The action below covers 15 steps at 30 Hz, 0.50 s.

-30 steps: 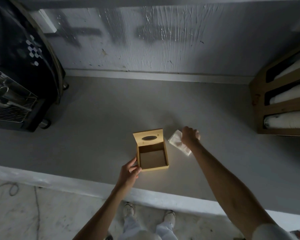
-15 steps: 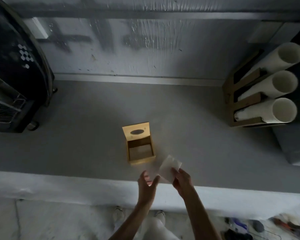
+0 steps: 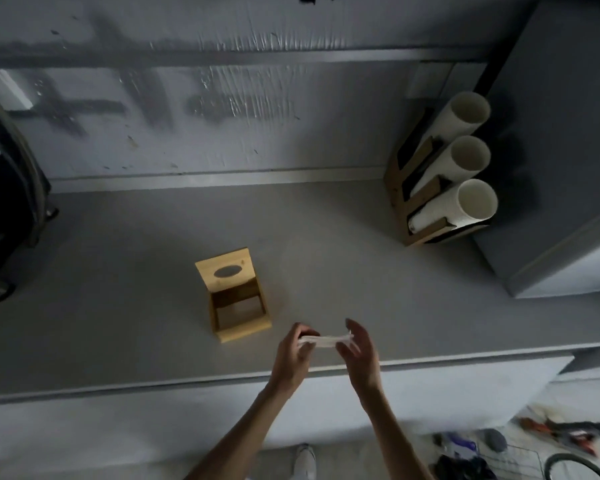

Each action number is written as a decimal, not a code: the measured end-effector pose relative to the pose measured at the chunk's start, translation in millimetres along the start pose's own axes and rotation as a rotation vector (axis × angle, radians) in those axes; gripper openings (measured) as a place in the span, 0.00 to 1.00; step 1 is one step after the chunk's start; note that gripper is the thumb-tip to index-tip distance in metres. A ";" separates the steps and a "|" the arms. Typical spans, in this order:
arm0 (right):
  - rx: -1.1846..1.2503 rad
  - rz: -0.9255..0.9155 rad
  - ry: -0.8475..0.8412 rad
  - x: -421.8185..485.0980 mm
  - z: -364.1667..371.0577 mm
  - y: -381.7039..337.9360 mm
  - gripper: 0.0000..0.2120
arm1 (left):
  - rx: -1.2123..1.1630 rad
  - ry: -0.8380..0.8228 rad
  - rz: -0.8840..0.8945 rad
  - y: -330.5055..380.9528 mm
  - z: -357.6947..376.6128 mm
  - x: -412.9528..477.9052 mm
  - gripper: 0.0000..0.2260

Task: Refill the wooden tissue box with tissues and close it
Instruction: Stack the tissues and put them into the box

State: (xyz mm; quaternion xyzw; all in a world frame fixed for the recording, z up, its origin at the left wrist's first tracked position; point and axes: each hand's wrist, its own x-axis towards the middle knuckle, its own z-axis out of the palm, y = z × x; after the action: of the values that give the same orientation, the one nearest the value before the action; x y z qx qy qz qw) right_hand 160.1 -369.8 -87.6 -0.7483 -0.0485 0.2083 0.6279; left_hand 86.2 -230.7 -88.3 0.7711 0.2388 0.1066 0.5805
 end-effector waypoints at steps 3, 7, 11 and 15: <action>-0.124 -0.058 -0.074 9.4 2.9 -0.5 0.22 | 0.054 -0.030 -0.030 -9.1 1.4 4.0 0.19; -0.139 0.036 -0.091 13.3 9.7 11.9 0.25 | 0.071 0.004 -0.051 -19.6 1.4 3.7 0.37; -0.170 0.033 -0.097 11.9 19.0 18.6 0.28 | 0.104 -0.037 -0.096 -10.7 1.1 2.2 0.21; -0.175 0.022 -0.062 8.0 25.4 18.5 0.32 | 0.112 -0.012 -0.069 -6.6 3.7 2.3 0.18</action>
State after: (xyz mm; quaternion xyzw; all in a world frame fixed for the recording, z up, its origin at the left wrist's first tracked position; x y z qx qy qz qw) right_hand 154.4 -347.6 -110.5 -0.7938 -0.0779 0.2333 0.5562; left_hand 88.2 -231.2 -95.9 0.7944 0.2671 0.0684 0.5413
